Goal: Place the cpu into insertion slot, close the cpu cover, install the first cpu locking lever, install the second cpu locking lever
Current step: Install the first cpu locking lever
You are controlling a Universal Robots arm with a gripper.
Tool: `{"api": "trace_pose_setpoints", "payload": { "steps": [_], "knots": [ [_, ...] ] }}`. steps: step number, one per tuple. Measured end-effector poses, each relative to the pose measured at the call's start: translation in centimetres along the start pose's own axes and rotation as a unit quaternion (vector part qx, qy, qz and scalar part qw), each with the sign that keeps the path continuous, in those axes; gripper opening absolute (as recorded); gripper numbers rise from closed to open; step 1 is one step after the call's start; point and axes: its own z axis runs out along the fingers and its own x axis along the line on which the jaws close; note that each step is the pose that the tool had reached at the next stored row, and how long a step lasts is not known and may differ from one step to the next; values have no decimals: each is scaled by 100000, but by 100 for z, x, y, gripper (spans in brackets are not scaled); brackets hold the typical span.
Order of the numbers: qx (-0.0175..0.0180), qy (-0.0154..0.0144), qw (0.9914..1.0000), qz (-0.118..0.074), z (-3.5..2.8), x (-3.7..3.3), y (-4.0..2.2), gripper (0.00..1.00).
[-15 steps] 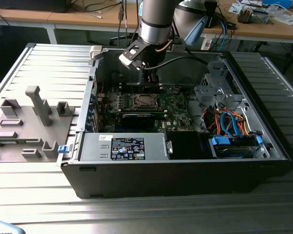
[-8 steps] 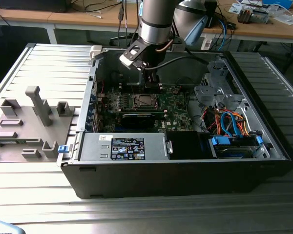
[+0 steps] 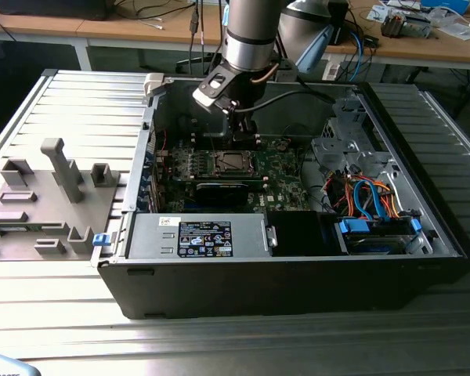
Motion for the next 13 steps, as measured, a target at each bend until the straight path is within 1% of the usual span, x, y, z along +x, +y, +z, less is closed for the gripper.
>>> {"api": "trace_pose_setpoints", "payload": {
  "steps": [7,13],
  "knots": [
    [-9,-60,99989,-1477,0,0,0,11],
    [-15,-117,99959,-2844,0,0,0,11]
  ]
}}
